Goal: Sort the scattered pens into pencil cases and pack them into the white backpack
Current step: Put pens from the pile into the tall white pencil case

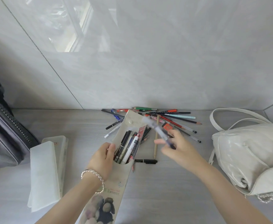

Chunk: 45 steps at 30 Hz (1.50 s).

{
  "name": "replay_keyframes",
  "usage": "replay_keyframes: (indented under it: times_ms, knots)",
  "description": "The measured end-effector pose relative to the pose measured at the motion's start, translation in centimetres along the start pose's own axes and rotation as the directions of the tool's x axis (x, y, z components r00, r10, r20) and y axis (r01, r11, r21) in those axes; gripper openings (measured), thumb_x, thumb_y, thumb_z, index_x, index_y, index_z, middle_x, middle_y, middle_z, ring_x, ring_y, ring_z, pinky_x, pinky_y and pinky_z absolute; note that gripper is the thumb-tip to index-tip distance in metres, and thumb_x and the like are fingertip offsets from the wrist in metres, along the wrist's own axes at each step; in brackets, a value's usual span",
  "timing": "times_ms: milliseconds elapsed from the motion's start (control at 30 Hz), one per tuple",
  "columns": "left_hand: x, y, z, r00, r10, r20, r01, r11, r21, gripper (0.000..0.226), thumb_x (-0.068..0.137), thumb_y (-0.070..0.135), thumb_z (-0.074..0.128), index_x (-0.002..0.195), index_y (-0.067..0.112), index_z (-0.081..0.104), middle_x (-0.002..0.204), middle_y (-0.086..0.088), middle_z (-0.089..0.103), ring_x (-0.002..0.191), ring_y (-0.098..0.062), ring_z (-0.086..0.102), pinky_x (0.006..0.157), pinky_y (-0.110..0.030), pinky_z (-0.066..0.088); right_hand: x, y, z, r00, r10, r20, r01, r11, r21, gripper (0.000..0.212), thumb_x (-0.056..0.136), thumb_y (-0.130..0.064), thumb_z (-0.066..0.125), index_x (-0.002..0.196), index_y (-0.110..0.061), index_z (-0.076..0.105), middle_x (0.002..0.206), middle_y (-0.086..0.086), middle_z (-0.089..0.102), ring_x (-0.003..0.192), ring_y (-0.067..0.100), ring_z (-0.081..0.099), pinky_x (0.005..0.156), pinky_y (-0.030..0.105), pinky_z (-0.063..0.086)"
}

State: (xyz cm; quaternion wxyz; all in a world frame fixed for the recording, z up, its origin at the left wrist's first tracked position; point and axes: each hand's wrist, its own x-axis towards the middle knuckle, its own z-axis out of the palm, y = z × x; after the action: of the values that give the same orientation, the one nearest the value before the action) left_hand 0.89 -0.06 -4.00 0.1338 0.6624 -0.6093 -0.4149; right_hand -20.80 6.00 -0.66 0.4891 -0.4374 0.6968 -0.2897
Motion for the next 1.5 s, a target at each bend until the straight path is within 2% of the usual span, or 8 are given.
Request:
replay_keyframes:
  times_ms: [100,467,600,800,1033,1167,1367,1500]
  knots:
    - [-0.2,0.4,0.1,1.0,0.019,0.012,-0.019,1.0,0.001,0.032,0.097,0.031,0.034,0.087,0.01,0.055,0.065,0.0,0.047,0.059,-0.015,0.041,0.055,-0.027,0.033,0.1,-1.4,0.4,0.98,-0.022,-0.198,0.024,1.0,0.009,0.044,0.09,-0.035,0.053,0.057,-0.013,0.034,0.043,-0.006,0.047,0.044,0.009,0.045,0.048,0.019,0.034]
    - [-1.0,1.2,0.8,0.981,0.144,0.129,-0.144,0.99,-0.009,0.031,0.097,0.03,0.035,0.07,0.02,0.046,0.062,0.006,0.043,0.059,-0.011,0.04,0.057,-0.022,0.033,0.1,-5.2,2.9,0.915,-0.196,-0.354,0.391,0.65,0.651,0.031,0.097,-0.022,0.037,0.071,-0.011,0.051,0.061,-0.001,0.062,0.078,0.017,0.07,0.073,0.03,0.056]
    - [-1.5,1.2,1.3,0.959,0.224,0.174,-0.228,0.974,0.002,0.033,0.097,0.028,0.037,0.065,0.02,0.04,0.057,0.008,0.039,0.055,-0.009,0.037,0.054,-0.017,0.032,-0.1,-3.4,5.7,0.95,-0.241,-0.199,0.312,0.745,0.589,0.008,0.092,-0.011,0.05,0.087,-0.013,0.055,0.072,0.002,0.064,0.088,0.018,0.07,0.084,0.026,0.053]
    - [-1.7,1.0,1.4,0.962,0.179,0.207,-0.189,0.982,0.029,0.034,0.097,0.031,0.035,0.066,0.017,0.041,0.059,0.006,0.039,0.056,-0.01,0.037,0.053,-0.018,0.031,-0.4,-2.3,5.4,0.906,-0.308,-0.29,0.413,0.791,0.452,0.062,0.081,0.009,0.061,0.119,-0.034,0.038,0.092,0.004,0.066,0.093,0.01,0.066,0.087,0.024,0.052]
    - [-2.0,1.7,1.3,0.96,0.176,0.22,-0.176,0.984,-0.021,0.036,0.097,0.031,0.036,0.065,0.018,0.044,0.06,0.007,0.041,0.057,-0.008,0.039,0.054,-0.015,0.033,0.6,-0.8,4.6,0.854,-0.357,-0.379,0.336,0.934,-0.123,0.029,0.074,-0.041,0.068,0.096,-0.033,0.051,0.095,-0.014,0.06,0.092,0.003,0.056,0.078,0.011,0.042]
    - [-1.4,2.4,1.1,0.975,0.153,0.164,-0.147,0.988,-0.047,0.038,0.097,0.027,0.038,0.059,0.019,0.039,0.057,0.006,0.037,0.055,-0.01,0.036,0.051,-0.014,0.032,1.6,-0.7,4.9,0.835,-0.538,-0.111,0.396,0.729,-0.558,0.034,0.087,-0.037,0.048,0.098,-0.011,0.068,0.105,0.002,0.067,0.098,0.019,0.062,0.087,0.02,0.045]
    - [1.0,2.2,-1.6,0.988,-0.014,-0.151,-0.009,0.989,-0.151,0.031,0.098,0.024,0.033,0.081,0.013,0.055,0.078,-0.004,0.052,0.079,-0.021,0.044,0.062,-0.023,0.031,2.3,-0.8,3.7,0.748,-0.611,-0.26,0.492,0.773,-0.401,0.029,0.092,-0.011,0.045,0.118,-0.006,0.058,0.127,-0.002,0.054,0.124,0.011,0.043,0.107,0.013,0.025]
    - [2.5,0.6,-3.9,0.968,-0.057,-0.244,0.027,0.992,-0.126,0.03,0.099,0.022,0.029,0.093,0.007,0.055,0.094,-0.008,0.053,0.09,-0.023,0.046,0.075,-0.026,0.027,3.3,2.1,3.6,0.926,-0.362,-0.103,0.257,0.808,-0.531,0.024,0.093,-0.016,0.051,0.115,-0.015,0.06,0.113,0.0,0.063,0.106,0.013,0.056,0.095,0.021,0.041]
